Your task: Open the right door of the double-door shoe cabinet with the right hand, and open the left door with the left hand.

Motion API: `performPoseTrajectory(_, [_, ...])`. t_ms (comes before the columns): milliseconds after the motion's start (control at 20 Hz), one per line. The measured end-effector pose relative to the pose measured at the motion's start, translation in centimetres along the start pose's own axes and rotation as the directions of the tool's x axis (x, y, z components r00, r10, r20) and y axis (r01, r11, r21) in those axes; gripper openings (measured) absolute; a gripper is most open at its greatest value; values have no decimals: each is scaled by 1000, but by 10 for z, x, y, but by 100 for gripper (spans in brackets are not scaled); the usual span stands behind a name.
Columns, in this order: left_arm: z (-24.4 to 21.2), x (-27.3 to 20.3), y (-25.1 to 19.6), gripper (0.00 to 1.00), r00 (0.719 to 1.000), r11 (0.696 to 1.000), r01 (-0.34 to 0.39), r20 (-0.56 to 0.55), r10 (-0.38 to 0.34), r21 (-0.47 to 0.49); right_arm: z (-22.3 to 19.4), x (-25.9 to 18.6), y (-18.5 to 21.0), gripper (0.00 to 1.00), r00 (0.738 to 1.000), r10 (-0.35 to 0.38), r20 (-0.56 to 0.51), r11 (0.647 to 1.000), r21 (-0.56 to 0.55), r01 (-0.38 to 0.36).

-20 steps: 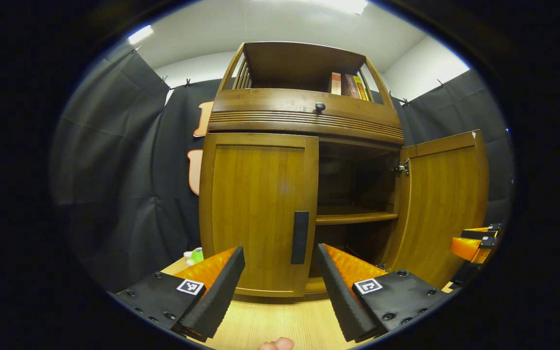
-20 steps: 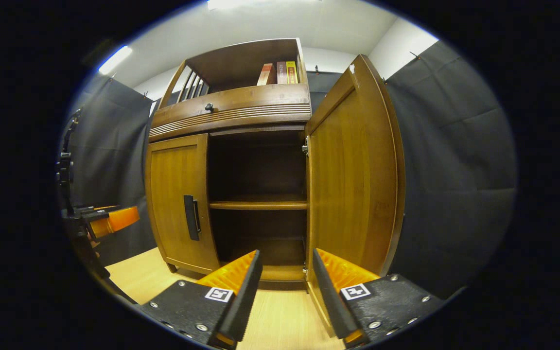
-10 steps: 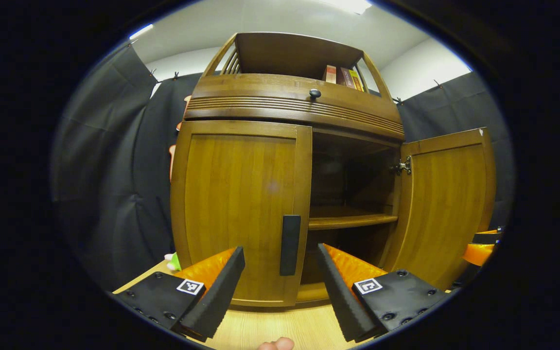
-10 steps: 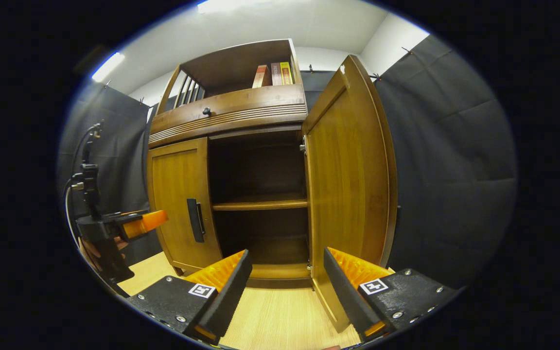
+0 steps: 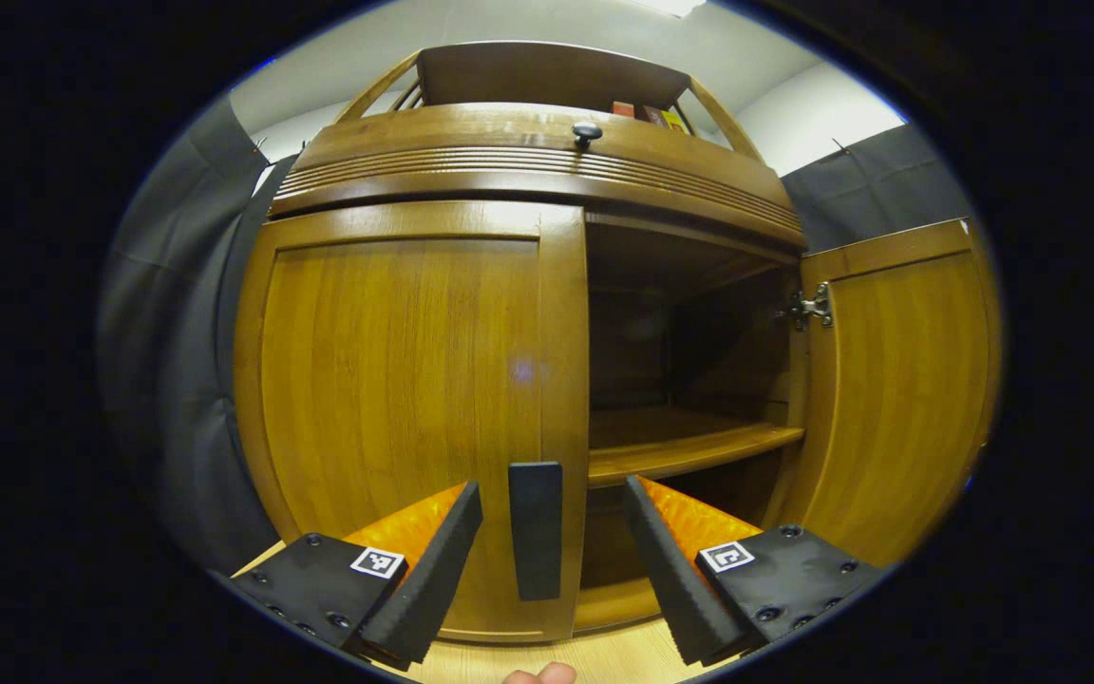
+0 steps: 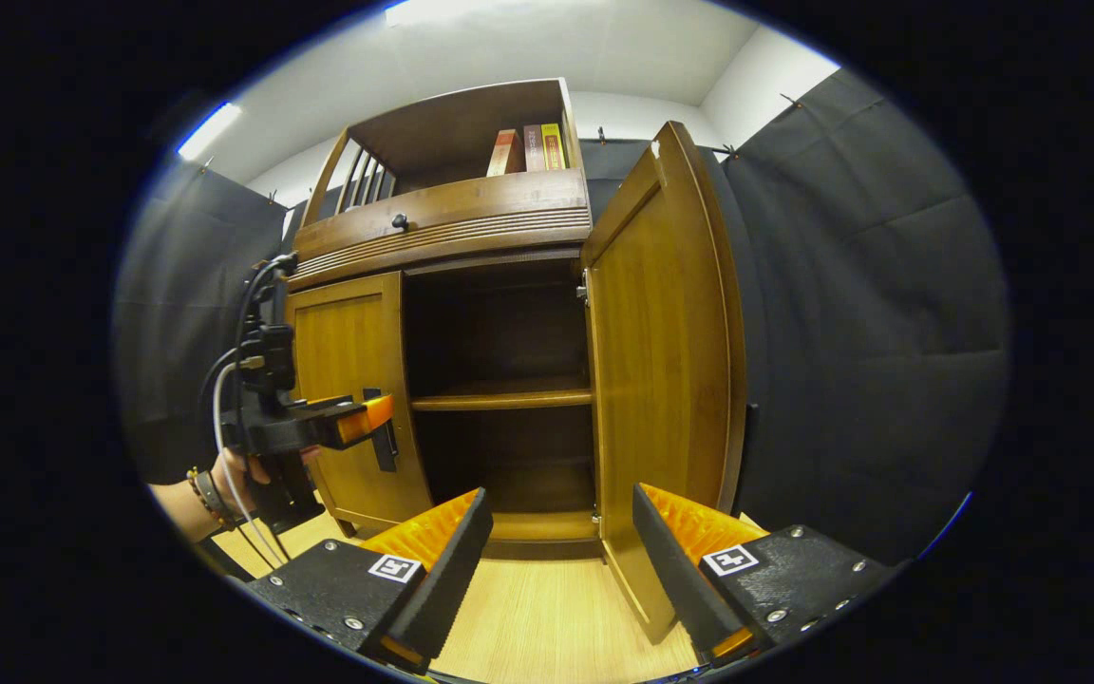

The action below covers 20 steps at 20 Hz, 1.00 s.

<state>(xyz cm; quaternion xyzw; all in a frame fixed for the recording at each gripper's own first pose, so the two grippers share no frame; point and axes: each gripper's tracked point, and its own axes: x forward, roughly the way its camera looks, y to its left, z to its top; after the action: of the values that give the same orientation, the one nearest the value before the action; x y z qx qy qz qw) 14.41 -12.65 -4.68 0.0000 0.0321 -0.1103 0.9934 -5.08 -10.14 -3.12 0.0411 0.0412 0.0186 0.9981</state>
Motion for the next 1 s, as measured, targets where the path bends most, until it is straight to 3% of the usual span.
performPoseTrajectory(150, [-6,19,8,94,1000,1000,-12,-9,12,-12,-5,-7,-10,92,999,-28,-18,999,-27,28])
performPoseTrajectory(200, [-10,23,10,100,1000,1000,-17,-17,17,-7,-5,-7,-11,92,999,-32,-20,999,-30,31])
performPoseTrajectory(400, [-15,28,18,100,999,999,-37,-24,37,-10,-2,-7,-12,92,999,-31,-16,999,-18,31])
performPoseTrajectory(500, [-16,29,21,87,999,999,-43,-27,43,2,2,-6,-11,92,1000,-26,-8,1000,-14,26])
performPoseTrajectory(550, [-16,28,23,86,998,999,-48,-26,49,9,3,-5,-10,92,1000,-22,-7,1000,-13,22])
performPoseTrajectory(650, [-16,29,25,85,998,998,-57,-28,57,16,3,-3,-9,92,1000,-16,-7,1000,-11,16])
performPoseTrajectory(700, [-16,28,25,89,998,998,-58,-29,58,17,2,-3,-9,92,1000,-16,-8,1000,-10,16])
performPoseTrajectory(800, [-17,29,25,86,997,998,-64,-31,64,22,0,-3,-9,92,1000,-17,-11,1000,-6,17])
performPoseTrajectory(850, [-17,28,23,91,998,998,-59,-32,59,27,1,-3,-8,92,1000,-16,-12,1000,-4,16])
performPoseTrajectory(1000, [-17,31,12,69,999,999,-32,-32,33,33,-1,-6,-9,92,1000,-20,-15,1000,-7,20])
